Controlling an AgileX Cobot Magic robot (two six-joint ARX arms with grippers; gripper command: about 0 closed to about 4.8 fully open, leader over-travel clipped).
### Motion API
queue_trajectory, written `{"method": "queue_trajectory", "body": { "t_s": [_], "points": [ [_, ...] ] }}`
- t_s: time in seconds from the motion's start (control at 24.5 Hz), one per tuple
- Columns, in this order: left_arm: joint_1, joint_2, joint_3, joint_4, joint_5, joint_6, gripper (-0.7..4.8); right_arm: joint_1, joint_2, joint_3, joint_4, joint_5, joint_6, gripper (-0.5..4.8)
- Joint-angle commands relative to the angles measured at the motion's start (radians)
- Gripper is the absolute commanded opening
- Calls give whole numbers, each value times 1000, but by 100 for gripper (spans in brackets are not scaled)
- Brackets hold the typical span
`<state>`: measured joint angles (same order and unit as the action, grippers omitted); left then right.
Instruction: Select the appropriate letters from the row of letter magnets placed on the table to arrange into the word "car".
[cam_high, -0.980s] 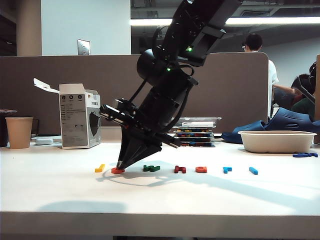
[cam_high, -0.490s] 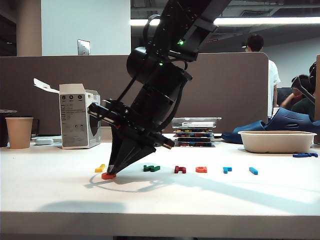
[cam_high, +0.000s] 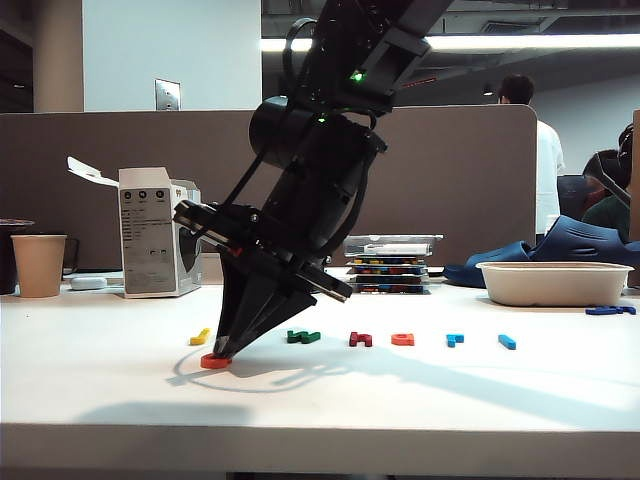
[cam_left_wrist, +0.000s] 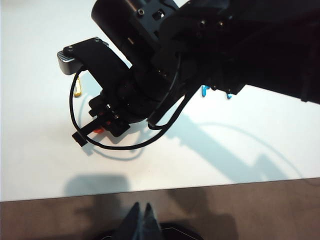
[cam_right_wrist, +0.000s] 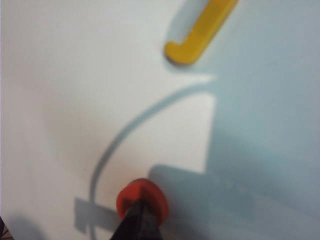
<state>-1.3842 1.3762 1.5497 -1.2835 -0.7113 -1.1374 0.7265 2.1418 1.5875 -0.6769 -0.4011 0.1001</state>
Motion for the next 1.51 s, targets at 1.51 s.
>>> {"method": "queue_trajectory", "body": {
  "t_s": [1.51],
  "points": [
    [1,-2,4,-1,-9,3,-5,3,-28,35,-124,16,-53,-6]
  ]
}}
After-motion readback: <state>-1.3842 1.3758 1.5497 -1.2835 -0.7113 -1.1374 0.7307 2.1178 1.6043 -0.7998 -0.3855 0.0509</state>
